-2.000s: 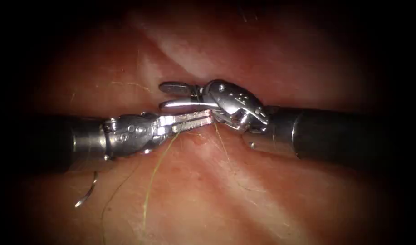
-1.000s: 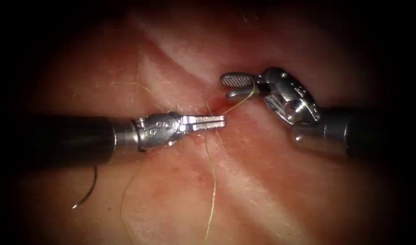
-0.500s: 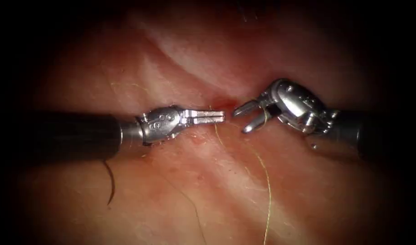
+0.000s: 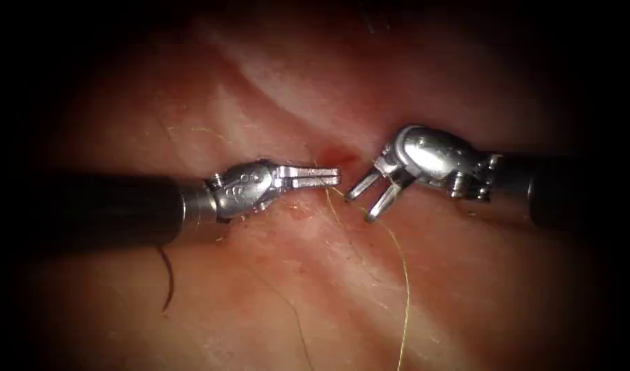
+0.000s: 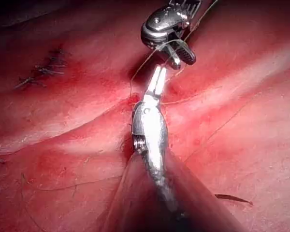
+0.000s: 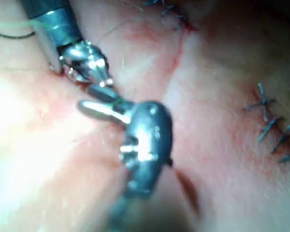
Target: Wound Closure
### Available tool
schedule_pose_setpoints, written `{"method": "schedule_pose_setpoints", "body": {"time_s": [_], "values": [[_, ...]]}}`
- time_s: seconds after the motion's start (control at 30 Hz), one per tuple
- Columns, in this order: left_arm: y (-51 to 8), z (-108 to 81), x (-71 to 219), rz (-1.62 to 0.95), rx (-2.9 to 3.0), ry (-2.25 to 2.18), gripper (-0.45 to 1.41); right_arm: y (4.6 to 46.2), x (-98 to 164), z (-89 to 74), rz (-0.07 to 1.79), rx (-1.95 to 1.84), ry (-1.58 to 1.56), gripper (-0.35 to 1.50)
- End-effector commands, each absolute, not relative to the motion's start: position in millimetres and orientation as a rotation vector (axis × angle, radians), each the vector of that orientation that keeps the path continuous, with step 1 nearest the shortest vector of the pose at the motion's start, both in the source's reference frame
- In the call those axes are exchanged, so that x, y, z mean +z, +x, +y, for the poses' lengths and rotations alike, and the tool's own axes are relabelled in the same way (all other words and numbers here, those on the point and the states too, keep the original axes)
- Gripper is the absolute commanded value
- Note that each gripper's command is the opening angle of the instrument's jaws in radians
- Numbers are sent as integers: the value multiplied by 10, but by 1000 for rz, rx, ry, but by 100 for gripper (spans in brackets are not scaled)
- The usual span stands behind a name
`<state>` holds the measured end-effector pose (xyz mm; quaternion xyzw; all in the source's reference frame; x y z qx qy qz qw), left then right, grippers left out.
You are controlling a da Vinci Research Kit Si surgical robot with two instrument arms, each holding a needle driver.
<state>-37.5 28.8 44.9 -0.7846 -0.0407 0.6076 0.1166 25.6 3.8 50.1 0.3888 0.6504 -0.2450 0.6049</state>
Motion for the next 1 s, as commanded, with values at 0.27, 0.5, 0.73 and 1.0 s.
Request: {"method": "schedule_pose_setpoints", "body": {"time_s": [0.27, 0.5, 0.73, 1.0], "values": [[-381, 289, 454, -139, 1789, -2297, -45, 267, 513, 22, 1431, -628, 893, 72], [-382, 289, 454, -152, 1788, -2299, -45, 273, 524, 1, 1328, -707, 888, 78], [-381, 288, 454, -155, 1791, -2298, -45, 276, 534, -19, 1241, -787, 888, 83], [-382, 285, 451, -157, 1790, -2301, -45, 278, 547, -27, 1164, -841, 885, 78]]}}
